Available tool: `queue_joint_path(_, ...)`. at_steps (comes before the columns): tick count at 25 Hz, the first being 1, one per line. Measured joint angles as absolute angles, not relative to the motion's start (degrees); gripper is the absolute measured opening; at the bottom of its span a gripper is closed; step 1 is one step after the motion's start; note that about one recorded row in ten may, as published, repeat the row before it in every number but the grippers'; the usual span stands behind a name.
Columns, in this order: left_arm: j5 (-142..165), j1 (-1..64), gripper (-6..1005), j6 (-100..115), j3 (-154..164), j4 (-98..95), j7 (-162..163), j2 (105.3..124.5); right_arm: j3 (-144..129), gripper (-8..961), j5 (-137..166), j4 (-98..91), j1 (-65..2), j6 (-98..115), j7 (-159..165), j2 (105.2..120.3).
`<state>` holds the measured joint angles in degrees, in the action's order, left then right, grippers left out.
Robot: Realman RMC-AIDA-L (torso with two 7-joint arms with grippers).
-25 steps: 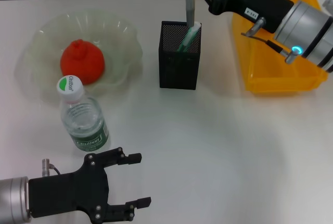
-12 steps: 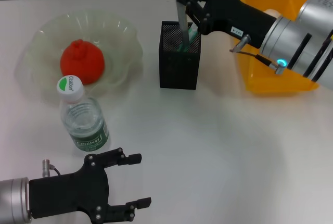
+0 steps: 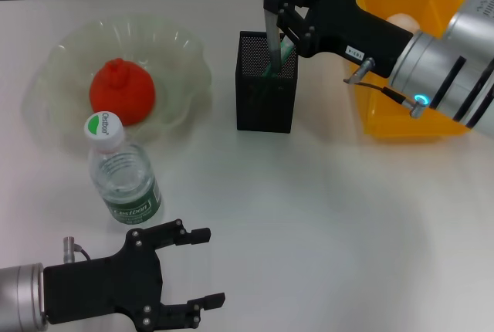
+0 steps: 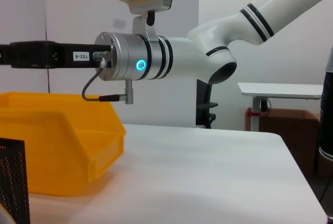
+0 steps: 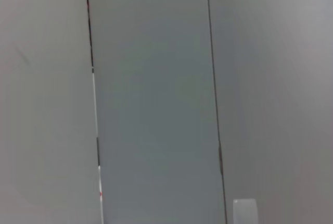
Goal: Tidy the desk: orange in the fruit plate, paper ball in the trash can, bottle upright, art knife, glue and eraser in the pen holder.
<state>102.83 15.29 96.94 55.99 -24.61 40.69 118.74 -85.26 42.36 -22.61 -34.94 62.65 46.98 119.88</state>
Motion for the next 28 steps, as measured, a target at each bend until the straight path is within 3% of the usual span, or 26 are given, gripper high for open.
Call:
queue_joint_path(11,102.83,15.28,797,96.94,55.98,-24.61,40.69,118.74,-85.13,158,42.35,-22.52,-35.1,63.53,46.93,119.88)
queue_joint_path(16,102.83,15.21,797,96.94,55.99,-24.61,40.69,118.74,-84.98,195,42.35,-22.36,-35.3,63.37,46.93,119.88)
queue_joint_path(19,102.83,15.2,797,96.94,55.98,-24.61,40.69,118.72,-84.92,285,42.36,-23.05,-34.39,64.44,46.94,119.89)
queue_joint_path(22,102.83,15.12,797,97.08,55.99,-24.61,40.69,118.61,-84.9,376,42.44,-25.92,-30.93,68.14,47.71,119.54)
queue_joint_path(24,102.83,15.03,797,97.25,55.98,-24.61,40.69,118.56,-84.89,381,43.36,-29.07,-26.96,71.85,49.75,119.07)
queue_joint_path(28,102.83,15.02,797,97.35,55.99,-24.76,40.72,118.5,-84.24,392,51.75,-36.16,-17.47,80.29,54.89,116.84)
